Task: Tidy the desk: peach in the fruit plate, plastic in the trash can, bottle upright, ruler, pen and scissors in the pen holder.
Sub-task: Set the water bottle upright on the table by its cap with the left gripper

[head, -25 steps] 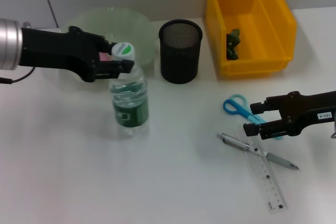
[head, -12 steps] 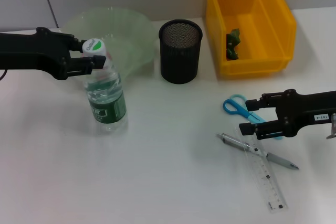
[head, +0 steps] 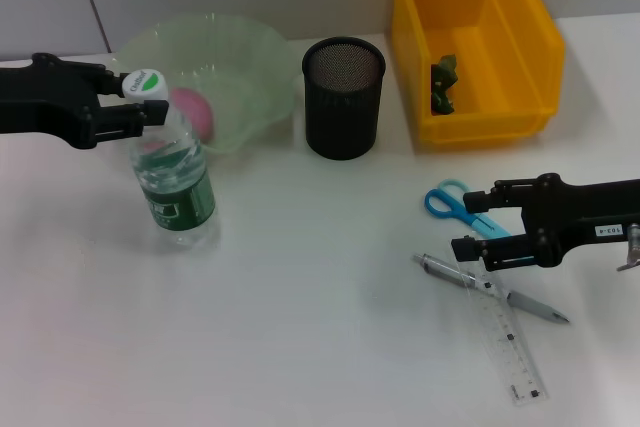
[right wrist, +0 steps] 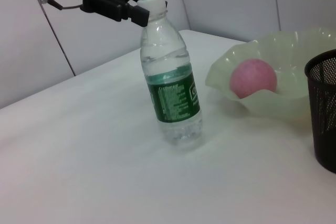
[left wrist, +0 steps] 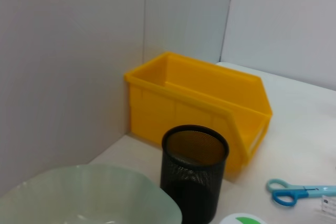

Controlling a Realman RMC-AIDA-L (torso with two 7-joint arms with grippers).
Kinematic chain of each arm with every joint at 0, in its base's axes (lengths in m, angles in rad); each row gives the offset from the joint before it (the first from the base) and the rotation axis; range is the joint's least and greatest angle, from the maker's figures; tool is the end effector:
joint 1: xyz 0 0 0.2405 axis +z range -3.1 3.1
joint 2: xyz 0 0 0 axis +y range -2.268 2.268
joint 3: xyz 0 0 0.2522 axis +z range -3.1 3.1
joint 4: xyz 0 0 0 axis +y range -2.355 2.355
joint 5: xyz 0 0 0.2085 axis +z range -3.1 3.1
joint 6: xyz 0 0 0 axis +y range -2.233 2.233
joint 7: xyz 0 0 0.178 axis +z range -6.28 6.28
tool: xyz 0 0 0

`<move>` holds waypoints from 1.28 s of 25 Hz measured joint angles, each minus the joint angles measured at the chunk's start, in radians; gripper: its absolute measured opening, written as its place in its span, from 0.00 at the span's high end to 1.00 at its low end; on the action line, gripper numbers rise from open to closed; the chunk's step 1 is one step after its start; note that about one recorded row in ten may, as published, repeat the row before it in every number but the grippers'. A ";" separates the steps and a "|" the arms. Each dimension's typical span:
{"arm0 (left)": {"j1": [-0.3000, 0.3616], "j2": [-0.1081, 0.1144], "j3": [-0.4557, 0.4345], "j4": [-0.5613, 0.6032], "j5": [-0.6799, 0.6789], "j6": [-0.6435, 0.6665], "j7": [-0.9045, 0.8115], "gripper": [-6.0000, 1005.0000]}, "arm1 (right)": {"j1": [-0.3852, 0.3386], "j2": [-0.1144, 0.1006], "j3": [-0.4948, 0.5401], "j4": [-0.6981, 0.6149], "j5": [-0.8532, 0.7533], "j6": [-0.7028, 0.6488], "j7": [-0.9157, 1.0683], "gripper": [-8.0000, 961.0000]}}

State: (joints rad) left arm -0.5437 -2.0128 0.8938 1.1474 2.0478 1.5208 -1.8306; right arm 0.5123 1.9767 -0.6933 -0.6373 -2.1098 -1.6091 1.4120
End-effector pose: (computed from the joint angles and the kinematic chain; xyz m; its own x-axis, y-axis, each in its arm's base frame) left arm -0.1969 0.3846 0.0446 0.8940 0.3126 0.3210 0.4118 -0.8556 -0.3137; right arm 0.2819 0.3274 -0.0012 0.8351 -0.4053 -0.3720 -0.4787 -0.8685 -0.1284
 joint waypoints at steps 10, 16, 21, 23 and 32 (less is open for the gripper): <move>0.017 0.003 -0.035 -0.001 0.000 -0.005 0.040 0.55 | -0.003 0.005 0.000 0.001 0.002 0.000 -0.010 0.19; 0.031 0.003 -0.043 0.001 -0.002 -0.016 0.072 0.55 | -0.003 0.005 0.000 0.001 0.002 0.000 -0.010 0.19; 0.036 0.001 -0.056 0.003 -0.003 -0.017 0.094 0.55 | -0.004 0.005 0.001 0.001 0.002 0.000 -0.010 0.19; 0.039 -0.001 -0.058 0.004 -0.003 -0.023 0.108 0.55 | -0.005 0.005 0.001 0.001 0.002 0.000 -0.010 0.19; 0.044 -0.003 -0.059 0.000 -0.003 -0.047 0.137 0.55 | -0.004 0.005 0.002 0.001 0.002 0.000 -0.008 0.19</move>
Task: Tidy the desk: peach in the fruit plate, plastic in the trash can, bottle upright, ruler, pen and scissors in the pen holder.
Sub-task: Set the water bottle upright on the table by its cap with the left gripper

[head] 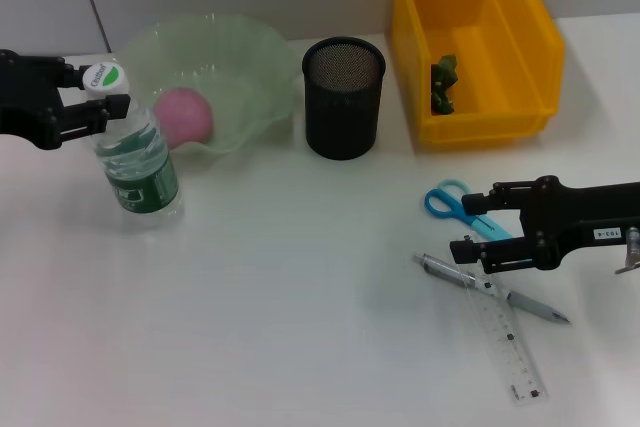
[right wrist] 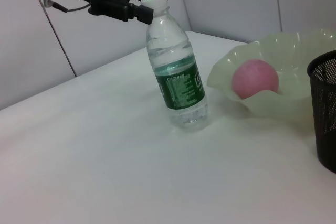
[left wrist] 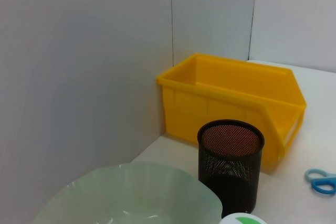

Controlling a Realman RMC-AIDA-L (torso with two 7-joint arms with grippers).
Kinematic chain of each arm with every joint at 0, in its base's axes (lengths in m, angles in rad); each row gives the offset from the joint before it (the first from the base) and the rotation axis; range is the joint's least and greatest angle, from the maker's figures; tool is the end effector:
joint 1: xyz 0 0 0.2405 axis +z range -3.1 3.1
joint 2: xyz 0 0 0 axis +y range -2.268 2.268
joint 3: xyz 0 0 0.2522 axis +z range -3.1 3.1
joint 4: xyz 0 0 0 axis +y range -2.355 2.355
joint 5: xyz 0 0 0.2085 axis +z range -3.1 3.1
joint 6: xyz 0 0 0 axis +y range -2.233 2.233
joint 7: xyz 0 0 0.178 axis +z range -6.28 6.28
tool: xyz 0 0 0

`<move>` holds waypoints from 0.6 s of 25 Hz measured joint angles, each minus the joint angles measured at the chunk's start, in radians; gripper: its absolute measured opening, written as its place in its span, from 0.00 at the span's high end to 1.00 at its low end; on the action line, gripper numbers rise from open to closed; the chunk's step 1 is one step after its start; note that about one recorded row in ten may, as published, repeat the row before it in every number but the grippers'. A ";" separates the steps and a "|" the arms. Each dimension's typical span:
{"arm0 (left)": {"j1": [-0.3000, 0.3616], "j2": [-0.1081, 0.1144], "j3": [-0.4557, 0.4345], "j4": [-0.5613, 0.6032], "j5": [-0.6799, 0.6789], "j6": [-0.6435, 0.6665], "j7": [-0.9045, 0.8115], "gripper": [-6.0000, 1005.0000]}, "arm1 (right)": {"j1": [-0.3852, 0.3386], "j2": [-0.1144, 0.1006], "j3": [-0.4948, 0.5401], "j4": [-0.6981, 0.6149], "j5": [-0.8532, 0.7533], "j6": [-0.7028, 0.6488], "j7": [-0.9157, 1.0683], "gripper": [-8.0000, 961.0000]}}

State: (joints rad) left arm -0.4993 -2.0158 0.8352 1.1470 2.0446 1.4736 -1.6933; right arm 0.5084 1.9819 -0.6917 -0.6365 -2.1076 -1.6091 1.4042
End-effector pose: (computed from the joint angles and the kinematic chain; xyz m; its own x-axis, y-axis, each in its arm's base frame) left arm -0.2195 0.3859 0.0593 0.9165 0.2404 0.3196 0.3652 -0.8290 -0.4236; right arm 0.2818 0.3259 -0.0031 0.8341 -0.4027 -0.3771 -0.4773 -0.8694 -0.1275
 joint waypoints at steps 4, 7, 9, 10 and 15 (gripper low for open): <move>0.002 -0.001 0.000 -0.002 0.000 -0.004 0.002 0.55 | 0.001 0.000 0.000 0.000 0.000 0.000 0.003 0.19; 0.002 -0.001 0.001 -0.009 0.001 -0.008 0.003 0.54 | 0.002 0.000 0.000 0.000 0.000 0.000 0.004 0.19; 0.002 -0.001 0.001 -0.010 0.002 -0.011 0.003 0.54 | 0.004 0.000 0.000 0.000 0.000 0.000 0.004 0.19; 0.002 -0.001 0.001 -0.010 0.003 -0.014 0.003 0.54 | 0.005 0.000 0.000 0.000 0.000 0.000 0.006 0.19; 0.002 -0.002 0.001 -0.013 0.006 -0.023 0.004 0.54 | 0.008 0.000 0.000 0.000 0.000 0.001 0.006 0.19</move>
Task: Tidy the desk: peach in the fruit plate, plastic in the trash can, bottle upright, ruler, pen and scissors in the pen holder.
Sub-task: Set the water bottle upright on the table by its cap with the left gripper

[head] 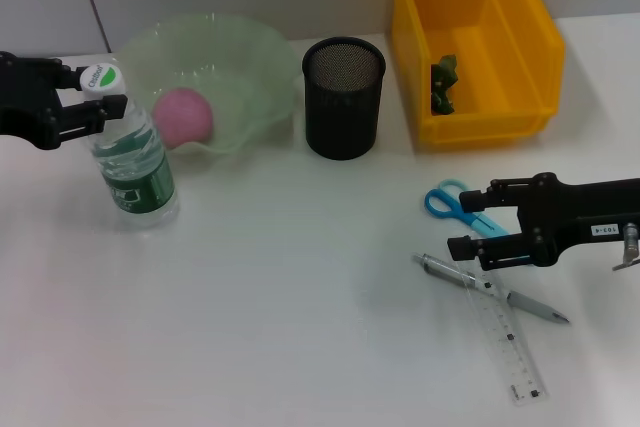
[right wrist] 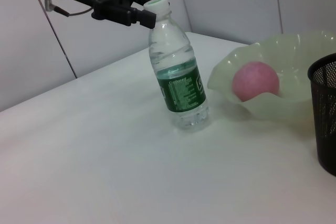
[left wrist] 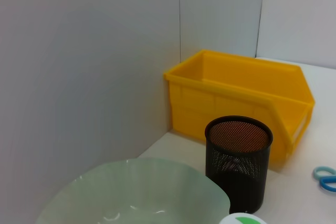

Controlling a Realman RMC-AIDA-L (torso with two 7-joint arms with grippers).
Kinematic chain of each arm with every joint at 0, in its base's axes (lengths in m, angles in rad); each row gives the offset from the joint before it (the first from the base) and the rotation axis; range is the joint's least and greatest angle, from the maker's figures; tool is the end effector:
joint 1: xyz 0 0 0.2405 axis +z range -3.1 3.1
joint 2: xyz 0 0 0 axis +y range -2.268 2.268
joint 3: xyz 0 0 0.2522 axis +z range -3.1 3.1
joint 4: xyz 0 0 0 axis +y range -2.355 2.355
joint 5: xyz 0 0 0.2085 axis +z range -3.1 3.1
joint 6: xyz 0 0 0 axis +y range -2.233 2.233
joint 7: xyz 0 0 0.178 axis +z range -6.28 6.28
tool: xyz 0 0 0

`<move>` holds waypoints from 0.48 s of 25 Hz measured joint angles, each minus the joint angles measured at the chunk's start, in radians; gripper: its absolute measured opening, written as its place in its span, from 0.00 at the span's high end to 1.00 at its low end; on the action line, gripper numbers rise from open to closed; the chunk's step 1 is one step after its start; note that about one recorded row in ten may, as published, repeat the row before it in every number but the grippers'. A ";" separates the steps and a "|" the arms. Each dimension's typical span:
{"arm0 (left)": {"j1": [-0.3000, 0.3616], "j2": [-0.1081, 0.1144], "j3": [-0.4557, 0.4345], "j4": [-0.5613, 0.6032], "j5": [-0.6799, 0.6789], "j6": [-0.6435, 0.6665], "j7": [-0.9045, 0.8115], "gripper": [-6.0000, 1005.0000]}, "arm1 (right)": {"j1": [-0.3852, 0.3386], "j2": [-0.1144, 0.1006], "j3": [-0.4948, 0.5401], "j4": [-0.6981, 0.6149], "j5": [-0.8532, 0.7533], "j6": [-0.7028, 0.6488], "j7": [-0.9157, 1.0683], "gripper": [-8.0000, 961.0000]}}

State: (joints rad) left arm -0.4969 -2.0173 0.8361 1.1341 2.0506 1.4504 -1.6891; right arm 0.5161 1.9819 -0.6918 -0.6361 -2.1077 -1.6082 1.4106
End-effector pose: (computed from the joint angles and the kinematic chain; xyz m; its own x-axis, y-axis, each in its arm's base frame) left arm -0.2242 0.3878 0.0579 0.9141 0.2507 0.3186 0.3760 -0.8180 -0.4352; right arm 0.2794 0.3282 -0.0032 0.8340 -0.4022 -0.3777 -0.4764 -0.8702 -0.1255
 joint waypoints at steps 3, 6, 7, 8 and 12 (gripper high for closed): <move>0.000 0.000 0.000 -0.007 0.001 -0.006 0.001 0.54 | 0.000 0.000 0.000 0.001 0.000 0.001 0.000 0.19; 0.000 0.001 0.000 -0.016 0.002 -0.008 0.002 0.54 | 0.001 0.000 0.000 0.001 0.000 0.002 0.000 0.19; 0.000 0.001 0.000 -0.016 0.002 -0.009 0.003 0.54 | 0.001 0.000 0.000 0.001 0.000 0.003 0.000 0.19; 0.000 0.001 0.000 -0.018 0.002 -0.009 0.004 0.54 | 0.002 0.000 0.000 0.001 0.000 0.003 0.001 0.19; -0.001 0.002 0.000 -0.025 0.002 -0.011 0.012 0.54 | 0.002 0.000 0.000 0.001 0.000 0.005 0.003 0.19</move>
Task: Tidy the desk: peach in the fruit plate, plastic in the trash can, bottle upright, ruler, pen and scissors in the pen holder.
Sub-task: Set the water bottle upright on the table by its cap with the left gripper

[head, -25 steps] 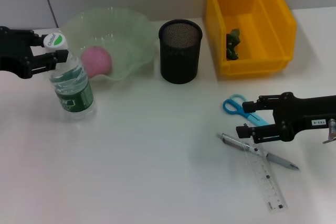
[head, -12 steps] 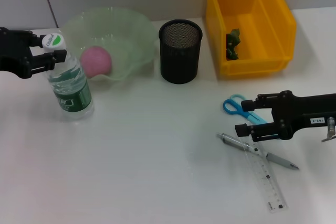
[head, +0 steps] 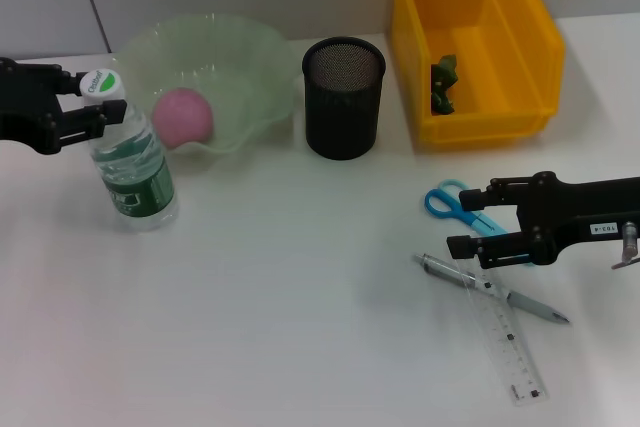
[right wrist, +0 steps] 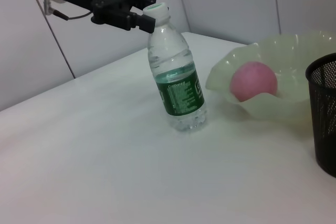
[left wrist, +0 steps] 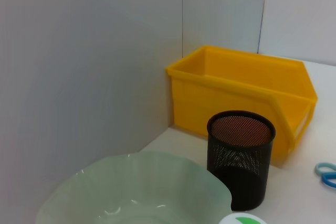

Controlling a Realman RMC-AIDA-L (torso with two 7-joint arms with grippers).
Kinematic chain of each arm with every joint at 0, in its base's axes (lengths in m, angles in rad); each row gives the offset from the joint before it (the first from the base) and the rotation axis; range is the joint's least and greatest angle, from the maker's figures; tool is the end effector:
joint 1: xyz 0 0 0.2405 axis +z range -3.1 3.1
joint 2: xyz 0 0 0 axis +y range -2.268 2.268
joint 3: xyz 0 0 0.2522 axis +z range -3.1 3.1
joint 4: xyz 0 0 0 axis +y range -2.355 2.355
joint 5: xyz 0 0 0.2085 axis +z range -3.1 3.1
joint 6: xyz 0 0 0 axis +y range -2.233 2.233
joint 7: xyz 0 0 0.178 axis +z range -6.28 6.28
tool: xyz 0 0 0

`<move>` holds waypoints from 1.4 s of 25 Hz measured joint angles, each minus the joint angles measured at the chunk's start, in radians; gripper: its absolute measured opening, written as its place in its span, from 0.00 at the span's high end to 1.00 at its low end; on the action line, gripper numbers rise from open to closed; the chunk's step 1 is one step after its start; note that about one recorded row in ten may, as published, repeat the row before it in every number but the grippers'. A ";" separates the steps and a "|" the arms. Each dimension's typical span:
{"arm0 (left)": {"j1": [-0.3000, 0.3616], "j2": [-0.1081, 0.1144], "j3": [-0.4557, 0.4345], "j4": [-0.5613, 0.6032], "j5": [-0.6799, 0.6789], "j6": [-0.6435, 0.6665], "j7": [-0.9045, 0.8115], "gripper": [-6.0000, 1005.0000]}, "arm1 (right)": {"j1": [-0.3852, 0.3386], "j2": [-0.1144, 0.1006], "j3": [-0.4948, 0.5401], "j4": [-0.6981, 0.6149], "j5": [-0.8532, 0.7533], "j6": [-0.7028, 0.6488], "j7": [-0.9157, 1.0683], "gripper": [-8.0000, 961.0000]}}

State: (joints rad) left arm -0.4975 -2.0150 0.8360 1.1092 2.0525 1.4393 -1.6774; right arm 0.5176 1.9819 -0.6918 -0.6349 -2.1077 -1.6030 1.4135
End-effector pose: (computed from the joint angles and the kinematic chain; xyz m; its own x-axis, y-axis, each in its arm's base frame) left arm -0.2290 0.3882 0.0551 0.9118 0.2604 0.3175 0.3838 -0.8151 -0.4339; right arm 0.2796 0.3292 -0.0033 0.8330 -0.4045 -0.3775 -0.4796 -0.8680 -0.1282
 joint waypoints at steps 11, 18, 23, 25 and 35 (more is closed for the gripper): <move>-0.004 0.000 0.007 -0.001 0.000 -0.007 0.002 0.54 | 0.001 -0.003 0.000 0.000 0.000 0.001 0.010 0.19; -0.006 0.001 0.008 0.000 0.000 -0.008 0.002 0.54 | 0.003 -0.003 0.000 0.000 0.000 0.002 0.013 0.19; -0.006 0.001 0.008 0.000 0.000 -0.008 0.002 0.54 | 0.005 -0.003 0.000 0.000 0.000 0.002 0.017 0.19; -0.005 0.001 0.008 0.000 0.000 -0.008 0.002 0.54 | 0.006 -0.003 0.000 0.000 0.000 0.002 0.018 0.19; -0.007 -0.001 0.008 0.001 0.022 -0.008 0.002 0.54 | 0.008 -0.003 0.000 0.000 0.000 0.003 0.023 0.19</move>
State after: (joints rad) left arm -0.5049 -2.0161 0.8441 1.1100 2.0749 1.4310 -1.6750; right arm 0.5261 1.9787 -0.6918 -0.6350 -2.1077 -1.6004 1.4367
